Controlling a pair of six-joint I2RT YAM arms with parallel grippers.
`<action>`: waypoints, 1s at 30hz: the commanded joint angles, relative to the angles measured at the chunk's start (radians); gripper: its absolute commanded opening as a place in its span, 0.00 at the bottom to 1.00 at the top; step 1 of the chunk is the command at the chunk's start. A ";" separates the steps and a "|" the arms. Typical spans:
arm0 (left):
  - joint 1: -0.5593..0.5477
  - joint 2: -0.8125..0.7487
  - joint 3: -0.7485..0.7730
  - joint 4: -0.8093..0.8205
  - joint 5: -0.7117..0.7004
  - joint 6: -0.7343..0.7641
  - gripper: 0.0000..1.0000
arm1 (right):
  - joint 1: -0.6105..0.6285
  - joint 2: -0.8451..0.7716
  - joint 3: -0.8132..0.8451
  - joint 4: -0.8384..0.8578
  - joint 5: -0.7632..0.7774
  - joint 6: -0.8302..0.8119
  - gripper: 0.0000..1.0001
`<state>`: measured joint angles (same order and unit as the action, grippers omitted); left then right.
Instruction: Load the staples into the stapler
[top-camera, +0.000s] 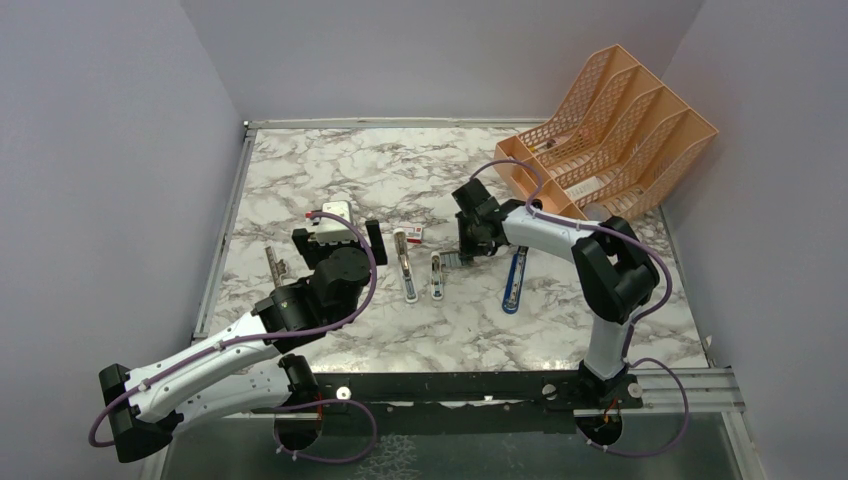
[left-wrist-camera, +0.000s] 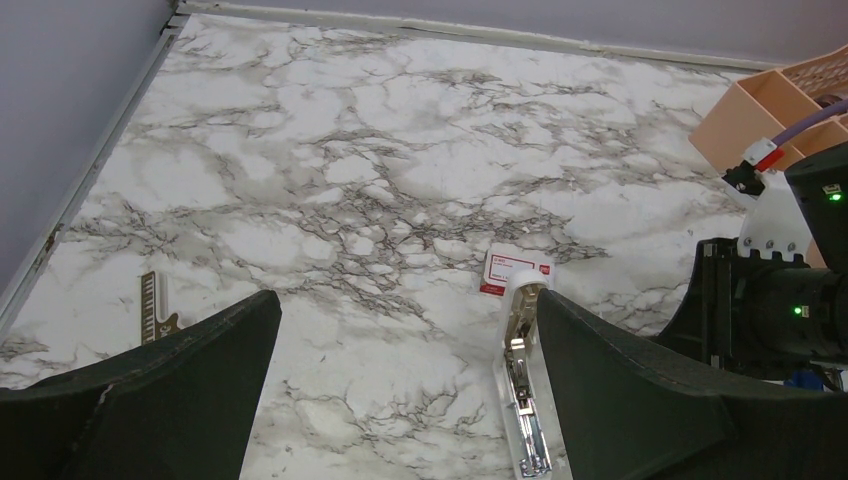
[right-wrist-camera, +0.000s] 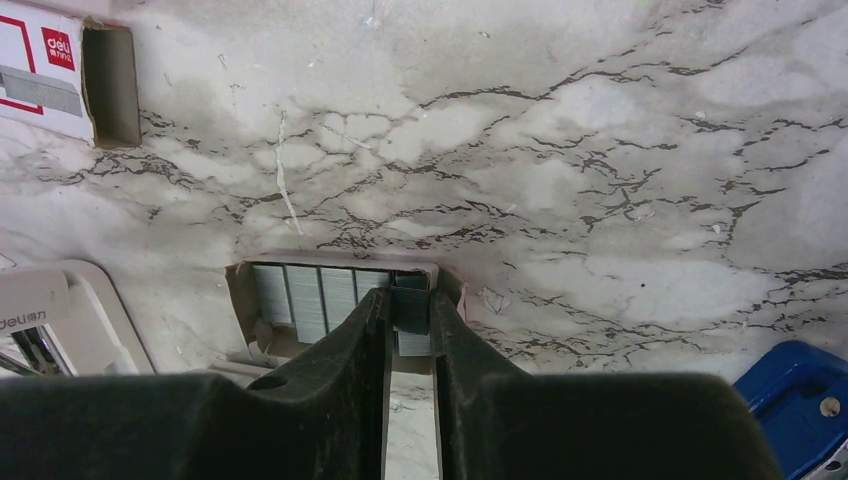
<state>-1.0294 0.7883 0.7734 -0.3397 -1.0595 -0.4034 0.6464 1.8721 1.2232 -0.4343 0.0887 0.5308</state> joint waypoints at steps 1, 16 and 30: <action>0.003 -0.009 -0.002 -0.001 -0.019 0.003 0.99 | -0.002 -0.053 -0.017 0.012 0.000 0.024 0.22; 0.003 -0.008 -0.003 -0.002 -0.017 0.000 0.99 | -0.001 -0.103 -0.042 0.014 -0.035 0.030 0.22; 0.003 -0.013 -0.003 -0.002 -0.020 0.002 0.99 | -0.001 -0.059 -0.044 0.040 -0.003 0.009 0.24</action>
<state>-1.0294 0.7883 0.7734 -0.3393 -1.0595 -0.4030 0.6464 1.8141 1.1851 -0.4271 0.0807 0.5488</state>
